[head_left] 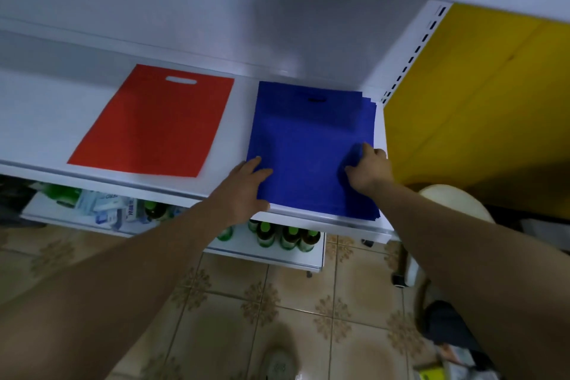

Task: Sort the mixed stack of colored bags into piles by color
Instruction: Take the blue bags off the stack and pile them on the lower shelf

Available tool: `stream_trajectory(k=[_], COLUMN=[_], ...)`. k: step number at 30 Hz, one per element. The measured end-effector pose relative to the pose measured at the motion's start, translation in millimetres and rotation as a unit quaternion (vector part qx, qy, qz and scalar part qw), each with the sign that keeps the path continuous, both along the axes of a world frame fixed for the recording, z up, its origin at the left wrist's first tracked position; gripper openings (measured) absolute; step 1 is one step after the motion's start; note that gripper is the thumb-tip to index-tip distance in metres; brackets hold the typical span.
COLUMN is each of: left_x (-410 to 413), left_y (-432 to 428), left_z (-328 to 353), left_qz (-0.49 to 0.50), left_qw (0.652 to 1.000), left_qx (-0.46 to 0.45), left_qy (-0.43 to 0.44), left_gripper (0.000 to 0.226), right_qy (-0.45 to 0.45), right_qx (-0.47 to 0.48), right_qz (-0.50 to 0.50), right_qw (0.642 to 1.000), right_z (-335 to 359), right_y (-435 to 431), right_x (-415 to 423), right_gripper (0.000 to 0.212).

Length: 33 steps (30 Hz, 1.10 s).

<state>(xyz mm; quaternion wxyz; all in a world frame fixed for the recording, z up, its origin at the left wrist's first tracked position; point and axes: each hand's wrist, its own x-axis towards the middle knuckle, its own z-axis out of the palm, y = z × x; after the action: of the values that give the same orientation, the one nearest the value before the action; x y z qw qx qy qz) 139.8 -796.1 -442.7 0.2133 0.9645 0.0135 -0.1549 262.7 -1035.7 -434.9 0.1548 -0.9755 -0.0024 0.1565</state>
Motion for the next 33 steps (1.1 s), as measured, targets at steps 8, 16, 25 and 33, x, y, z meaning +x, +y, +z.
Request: stream_trajectory(k=[8,16,25,33], left_x=[6.3,-19.5,-128.0,-234.8], left_y=[-1.5,3.3,37.1,99.0], left_z=[6.4,63.3,170.5,277.7], left_qz=[-0.026,0.009,-0.012,-0.009], left_qw=[0.999,0.998,0.996,0.986], left_qx=[0.004,-0.056,-0.029,-0.017], left_qy=[0.035,0.029,-0.079,-0.163], left_gripper=[0.073,0.077,0.070,0.069], right_qy=[0.018,0.020,-0.085,-0.183], right_qx=[-0.052,-0.075,-0.028,0.001], right_qz=[0.027,0.036,0.062,0.092], right_qw=[0.998,0.996,0.994,0.979], right_z=[-1.1,49.5,179.6,301.1], right_y=[-6.8,-7.5,50.7,123.5], right_x=[-12.3,-42.5,-160.7,-275.3], right_gripper=[0.049,0.052,0.061,0.060])
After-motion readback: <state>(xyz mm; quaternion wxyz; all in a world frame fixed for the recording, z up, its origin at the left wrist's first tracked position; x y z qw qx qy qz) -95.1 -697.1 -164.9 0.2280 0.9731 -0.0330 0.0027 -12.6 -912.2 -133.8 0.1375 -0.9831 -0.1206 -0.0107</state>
